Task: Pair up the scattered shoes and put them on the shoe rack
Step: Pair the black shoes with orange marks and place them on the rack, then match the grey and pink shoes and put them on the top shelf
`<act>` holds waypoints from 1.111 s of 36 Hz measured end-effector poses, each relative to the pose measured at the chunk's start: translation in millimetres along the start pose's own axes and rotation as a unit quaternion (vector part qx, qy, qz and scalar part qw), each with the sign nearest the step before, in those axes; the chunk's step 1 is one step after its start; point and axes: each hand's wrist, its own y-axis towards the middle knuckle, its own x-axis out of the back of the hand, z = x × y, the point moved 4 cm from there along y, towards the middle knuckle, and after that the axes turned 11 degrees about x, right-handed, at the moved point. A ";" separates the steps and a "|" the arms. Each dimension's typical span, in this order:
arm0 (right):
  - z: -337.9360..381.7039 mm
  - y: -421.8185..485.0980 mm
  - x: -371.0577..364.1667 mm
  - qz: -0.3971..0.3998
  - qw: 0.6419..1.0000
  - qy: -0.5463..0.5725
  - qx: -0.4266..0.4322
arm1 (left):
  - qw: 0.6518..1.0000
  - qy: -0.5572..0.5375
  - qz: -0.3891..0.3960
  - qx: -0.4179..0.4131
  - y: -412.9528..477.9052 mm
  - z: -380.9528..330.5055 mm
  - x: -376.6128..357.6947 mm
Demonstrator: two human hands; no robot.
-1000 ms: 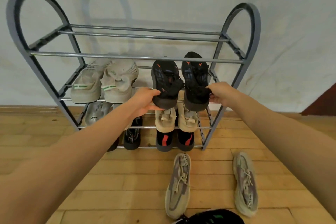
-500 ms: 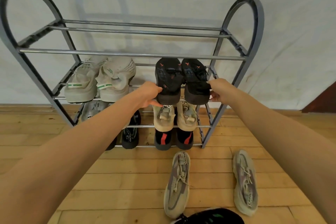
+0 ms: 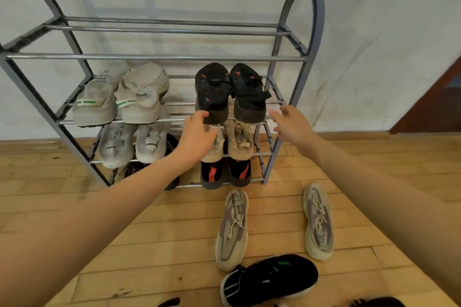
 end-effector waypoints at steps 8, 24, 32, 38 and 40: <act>-106.1 -63.6 -19.2 0.153 0.973 -0.169 -0.045 | 0.973 0.150 0.173 0.017 -47.3 76.2 -82.4; -338.1 -114.8 -35.0 0.116 0.926 -0.279 -0.228 | 0.896 0.224 0.267 0.273 -58.3 243.7 -188.2; -355.4 -127.2 -34.2 0.069 0.888 -0.370 -0.262 | 0.894 0.316 0.222 0.228 -56.5 260.5 -197.7; -350.4 -119.0 -38.8 0.031 0.920 -0.327 -0.214 | 0.916 0.313 0.192 0.162 -50.2 262.6 -189.5; -345.1 -119.2 -37.6 0.007 0.931 -0.315 -0.186 | 0.918 0.327 0.173 0.142 -45.6 264.7 -180.2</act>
